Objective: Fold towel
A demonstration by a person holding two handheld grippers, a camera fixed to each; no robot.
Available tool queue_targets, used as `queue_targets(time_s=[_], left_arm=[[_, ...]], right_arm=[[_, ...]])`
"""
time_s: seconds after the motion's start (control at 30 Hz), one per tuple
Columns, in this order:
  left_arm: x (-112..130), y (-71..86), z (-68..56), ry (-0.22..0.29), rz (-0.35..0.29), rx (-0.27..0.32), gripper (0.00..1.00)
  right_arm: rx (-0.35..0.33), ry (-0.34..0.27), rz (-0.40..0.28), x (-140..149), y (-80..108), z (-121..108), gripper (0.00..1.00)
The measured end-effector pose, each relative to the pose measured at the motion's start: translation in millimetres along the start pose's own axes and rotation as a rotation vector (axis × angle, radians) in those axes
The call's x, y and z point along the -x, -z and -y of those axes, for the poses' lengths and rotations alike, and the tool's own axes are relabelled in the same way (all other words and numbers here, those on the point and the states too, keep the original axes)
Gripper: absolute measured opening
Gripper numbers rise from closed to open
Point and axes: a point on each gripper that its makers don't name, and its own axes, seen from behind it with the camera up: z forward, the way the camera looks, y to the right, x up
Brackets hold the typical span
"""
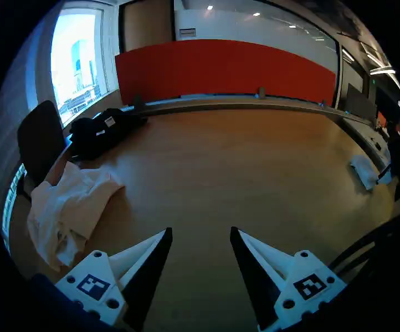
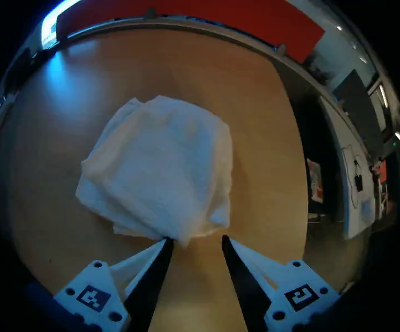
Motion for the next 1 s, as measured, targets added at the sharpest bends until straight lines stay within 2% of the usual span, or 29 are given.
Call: queue_targets(time_s=[0.4, 0.67, 0.73, 0.83, 0.87, 1.0], left_arm=[[-1.4, 0.8, 0.2, -0.002, -0.003, 0.0, 0.77], [-2.4, 1.6, 1.5, 0.002, -0.007, -0.002, 0.77], [-3.0, 1.5, 1.5, 0.003, -0.009, -0.002, 0.77], [-4.3, 1.3, 1.0, 0.005, -0.012, 0.0, 0.77], [-4.7, 1.1, 0.7, 0.006, -0.012, 0.002, 0.77], [-6.3, 0.1, -1.8, 0.006, -0.015, 0.007, 0.77]], right_arm=[[0.004, -0.005, -0.004, 0.3, 1.2, -1.2, 0.68], [0.004, -0.001, -0.014, 3.8, 9.1, -0.3, 0.68], [0.006, -0.003, -0.019, 4.4, 11.5, -0.2, 0.74], [0.007, -0.009, -0.032, 3.6, 15.7, 1.2, 0.97], [0.006, -0.012, -0.039, 2.6, 17.3, 2.2, 1.0], [0.009, -0.018, -0.058, -0.2, 22.0, 4.3, 1.0]])
